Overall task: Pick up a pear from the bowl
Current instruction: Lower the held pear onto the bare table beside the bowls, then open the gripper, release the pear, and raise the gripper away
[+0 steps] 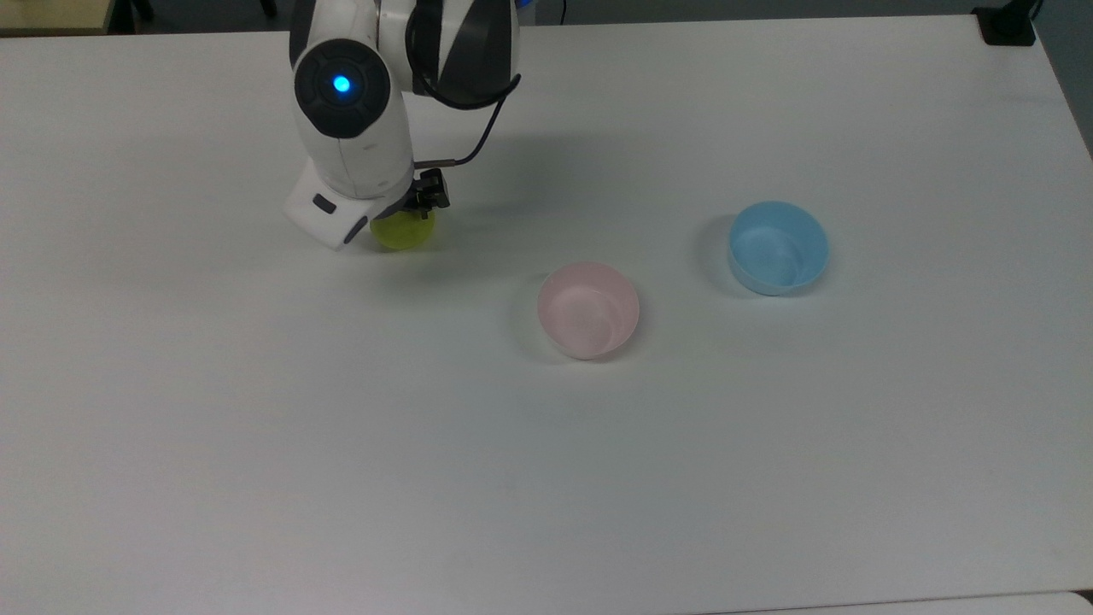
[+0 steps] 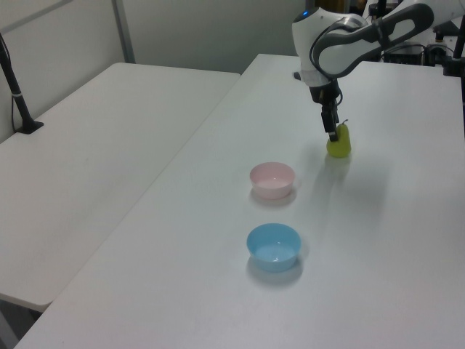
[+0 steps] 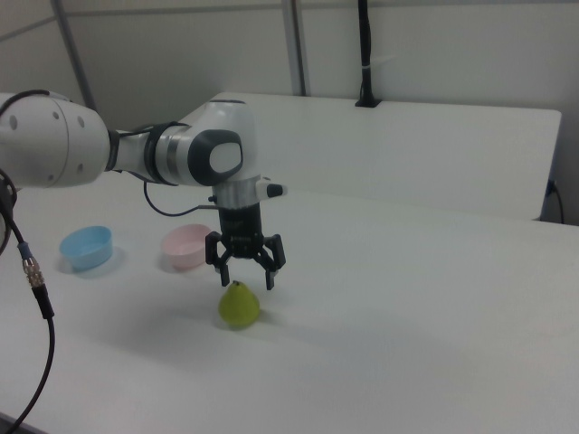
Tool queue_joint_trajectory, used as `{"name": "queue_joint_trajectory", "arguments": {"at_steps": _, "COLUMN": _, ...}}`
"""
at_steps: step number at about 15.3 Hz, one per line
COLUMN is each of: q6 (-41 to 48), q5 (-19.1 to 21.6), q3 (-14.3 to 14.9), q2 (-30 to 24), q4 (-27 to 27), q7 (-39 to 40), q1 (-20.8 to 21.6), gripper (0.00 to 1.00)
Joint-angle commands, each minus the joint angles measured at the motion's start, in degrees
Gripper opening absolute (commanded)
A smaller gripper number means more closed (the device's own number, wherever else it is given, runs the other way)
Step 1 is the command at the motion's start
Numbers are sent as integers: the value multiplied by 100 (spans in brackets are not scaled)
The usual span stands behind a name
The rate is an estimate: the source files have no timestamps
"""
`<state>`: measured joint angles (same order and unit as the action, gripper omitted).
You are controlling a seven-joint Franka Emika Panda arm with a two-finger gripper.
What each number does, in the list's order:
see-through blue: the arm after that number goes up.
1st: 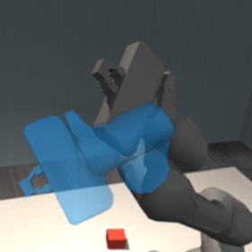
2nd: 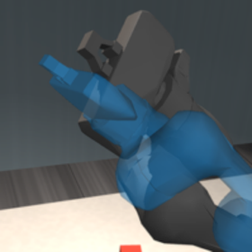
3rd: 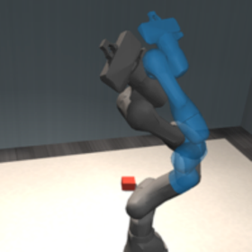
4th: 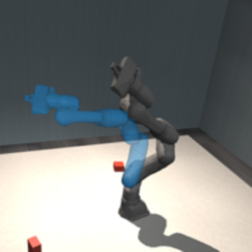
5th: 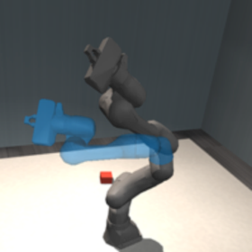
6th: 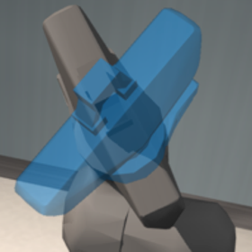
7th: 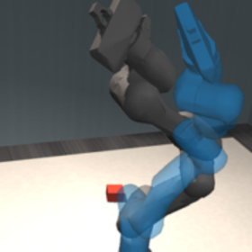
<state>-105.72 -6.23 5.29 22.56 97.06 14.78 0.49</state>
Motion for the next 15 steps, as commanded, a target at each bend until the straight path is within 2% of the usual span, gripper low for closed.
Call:
{"name": "queue_joint_trajectory", "arguments": {"at_steps": 1, "q6": 51, "q5": -63, "q3": 174, "q2": -497, "q4": 6, "q7": -1, "q1": 162, "gripper": 100}}
{"name": "queue_joint_trajectory", "arguments": {"at_steps": 3, "q6": 262, "q5": -2, "q3": 183, "q2": -682, "q4": -160, "q7": -19, "q1": 223, "gripper": 100}}
{"name": "queue_joint_trajectory", "arguments": {"at_steps": 4, "q6": 306, "q5": 16, "q3": 296, "q2": -744, "q4": -257, "q7": -27, "q1": 319, "gripper": 100}}
{"name": "queue_joint_trajectory", "arguments": {"at_steps": 5, "q6": 324, "q5": 86, "q3": 463, "q2": -831, "q4": -319, "q7": -88, "q1": 476, "gripper": 100}}
{"name": "queue_joint_trajectory", "arguments": {"at_steps": 6, "q6": 359, "q5": 339, "q3": 830, "q2": -1076, "q4": -337, "q7": -576, "q1": 861, "gripper": 100}}
{"name": "queue_joint_trajectory", "arguments": {"at_steps": 7, "q6": 394, "q5": 376, "q3": 955, "q2": -1261, "q4": -372, "q7": -947, "q1": 1100, "gripper": 100}}
{"name": "queue_joint_trajectory", "arguments": {"at_steps": 10, "q6": 762, "q5": 403, "q3": 913, "q2": -1561, "q4": -442, "q7": -1047, "q1": 1120, "gripper": 100}}
{"name": "queue_joint_trajectory", "arguments": {"at_steps": 15, "q6": 1335, "q5": 604, "q3": 807, "q2": -1579, "q4": -952, "q7": -1108, "q1": 980, "gripper": 100}}
